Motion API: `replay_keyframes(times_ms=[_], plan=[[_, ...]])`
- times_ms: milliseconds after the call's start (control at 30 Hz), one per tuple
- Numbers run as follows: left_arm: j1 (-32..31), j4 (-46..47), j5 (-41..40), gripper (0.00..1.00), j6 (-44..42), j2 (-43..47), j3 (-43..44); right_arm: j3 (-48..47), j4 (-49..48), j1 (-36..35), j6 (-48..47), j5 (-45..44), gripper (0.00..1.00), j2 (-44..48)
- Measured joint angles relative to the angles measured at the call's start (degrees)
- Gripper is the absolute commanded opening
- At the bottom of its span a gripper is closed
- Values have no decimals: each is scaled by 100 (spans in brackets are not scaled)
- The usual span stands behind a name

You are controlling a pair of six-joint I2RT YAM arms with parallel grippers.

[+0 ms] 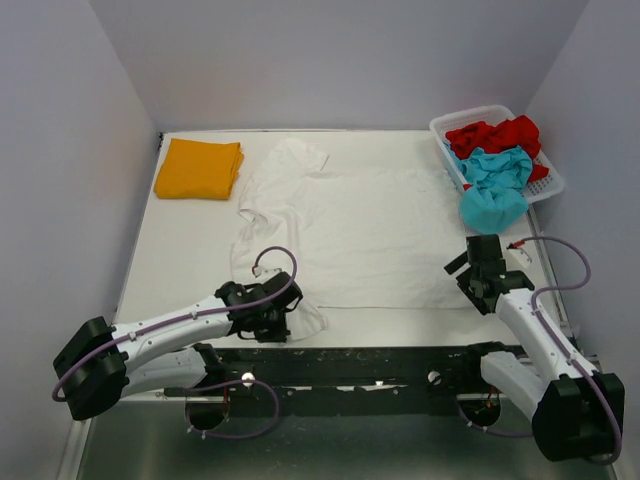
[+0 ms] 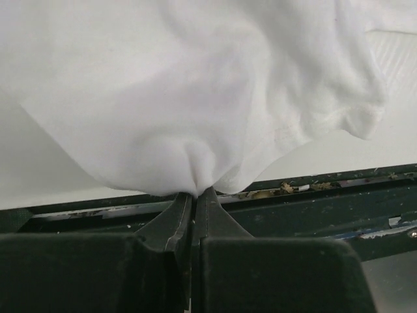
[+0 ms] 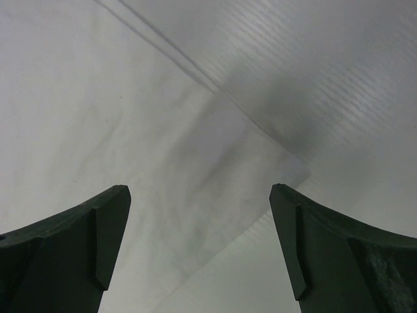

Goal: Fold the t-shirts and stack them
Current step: Grab the side of the flattened tshirt closest away from the robot with both arms

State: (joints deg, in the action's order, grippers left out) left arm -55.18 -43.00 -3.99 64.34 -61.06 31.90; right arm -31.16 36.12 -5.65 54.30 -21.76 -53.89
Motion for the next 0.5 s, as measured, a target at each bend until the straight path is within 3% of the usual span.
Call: replay_keyframes(times_ms=[333, 500], plan=[[0, 509, 118, 0, -581, 162, -168, 872, 254, 4, 1357, -68, 69, 1058], [4, 564, 111, 0, -739, 417, -168, 1049, 166, 4, 1580, -68, 65, 977]])
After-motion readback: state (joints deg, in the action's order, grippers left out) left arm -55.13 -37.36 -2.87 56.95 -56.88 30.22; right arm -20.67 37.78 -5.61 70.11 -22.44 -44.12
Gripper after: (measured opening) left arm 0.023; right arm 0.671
